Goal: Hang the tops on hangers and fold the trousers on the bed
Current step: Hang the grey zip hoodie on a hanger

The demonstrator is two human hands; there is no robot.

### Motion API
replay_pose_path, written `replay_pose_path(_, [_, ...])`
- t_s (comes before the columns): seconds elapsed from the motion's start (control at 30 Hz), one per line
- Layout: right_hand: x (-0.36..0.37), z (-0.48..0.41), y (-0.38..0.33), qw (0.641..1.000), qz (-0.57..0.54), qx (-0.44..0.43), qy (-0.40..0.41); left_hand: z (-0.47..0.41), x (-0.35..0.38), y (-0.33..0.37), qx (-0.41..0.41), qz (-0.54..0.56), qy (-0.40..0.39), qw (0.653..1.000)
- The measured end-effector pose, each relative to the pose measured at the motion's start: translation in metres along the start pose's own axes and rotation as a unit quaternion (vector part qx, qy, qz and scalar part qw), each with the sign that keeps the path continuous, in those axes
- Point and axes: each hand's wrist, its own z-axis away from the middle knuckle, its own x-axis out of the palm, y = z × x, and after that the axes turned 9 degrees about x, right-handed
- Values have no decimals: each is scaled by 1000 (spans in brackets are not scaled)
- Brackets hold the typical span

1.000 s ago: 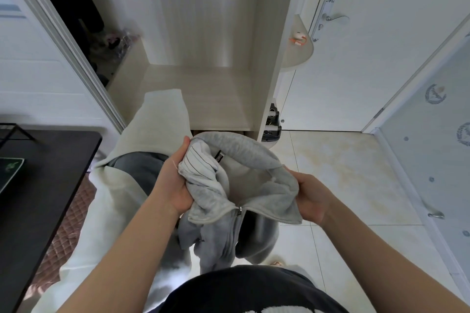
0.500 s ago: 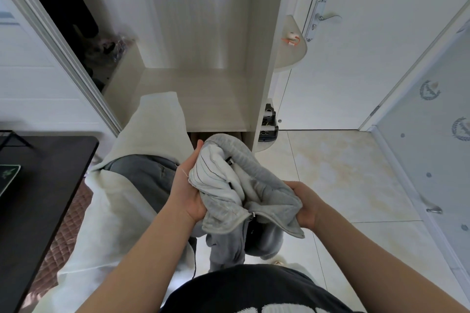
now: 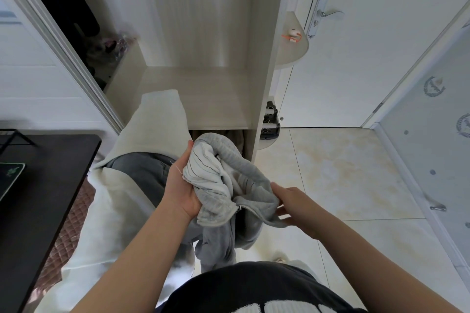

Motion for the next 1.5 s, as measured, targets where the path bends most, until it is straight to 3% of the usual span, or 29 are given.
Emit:
replay_pose_path(0.07, [3, 0, -4, 1000, 21, -7, 17, -2, -5, 1, 2, -22, 36, 999])
replay_pose_path(0.2, [6, 0, -7, 997, 67, -37, 24, -5, -17, 4, -9, 33, -9, 999])
replay_pose_path(0.27, [6, -3, -3, 995, -61, -39, -64, -4, -14, 5, -23, 4, -69, 997])
replay_pose_path(0.3, [6, -3, 0, 981, -154, -33, -116, -8, -20, 5, 15, -13, -101, 995])
replay_pose_path(0.37, [1, -8, 10, 934, -304, -7, -185, -6, -21, 10, 75, -32, -57, 995])
replay_pose_path(0.4, [1, -9, 15, 924, -325, 7, -199, -6, -14, 13, 46, -34, -46, 997])
replay_pose_path(0.43, [0, -11, 17, 933, -303, 17, -196, -4, -9, 12, 3, -17, -5, 1000])
replay_pose_path(0.5, [2, -12, 15, 980, -151, 14, -132, 0, -7, 8, 16, -14, 44, 999])
replay_pose_path(0.57, [6, -12, 5, 995, -66, -19, -75, -1, -10, 1, -20, -35, 67, 997])
replay_pose_path(0.63, [13, -9, -11, 994, -56, -73, -57, -4, -15, -4, -72, -61, 84, 992])
replay_pose_path(0.77, [24, -12, -32, 975, 120, -180, 54, -4, -11, -7, -103, -84, 66, 989])
replay_pose_path(0.87, [15, -10, -42, 965, 117, -207, 113, -6, -14, 1, -91, -183, 72, 976])
replay_pose_path(0.93, [0, -2, -52, 963, 91, -219, 131, -6, -17, 11, -33, -336, 82, 938])
replay_pose_path(0.97, [-6, 3, -57, 963, 74, -222, 132, -6, -18, 14, 6, -453, 60, 890])
replay_pose_path(1.03, [-16, 14, -67, 963, 58, -229, 128, -4, -26, 17, 86, -653, 7, 752])
replay_pose_path(1.1, [-20, 22, -75, 962, 60, -240, 112, -2, -34, 14, 131, -717, -41, 683])
replay_pose_path(1.23, [-24, 31, -92, 963, 61, -250, 78, -9, -60, 8, 294, -789, -41, 538])
replay_pose_path(1.3, [-24, 34, -101, 961, 82, -253, 73, -12, -65, 10, 335, -793, -15, 509])
replay_pose_path(1.43, [-31, 36, -131, 943, 137, -289, 94, -16, -40, 24, 274, -787, 9, 553])
replay_pose_path(1.5, [-37, 39, -151, 927, 174, -312, 111, -24, -19, 41, 270, -788, 10, 553])
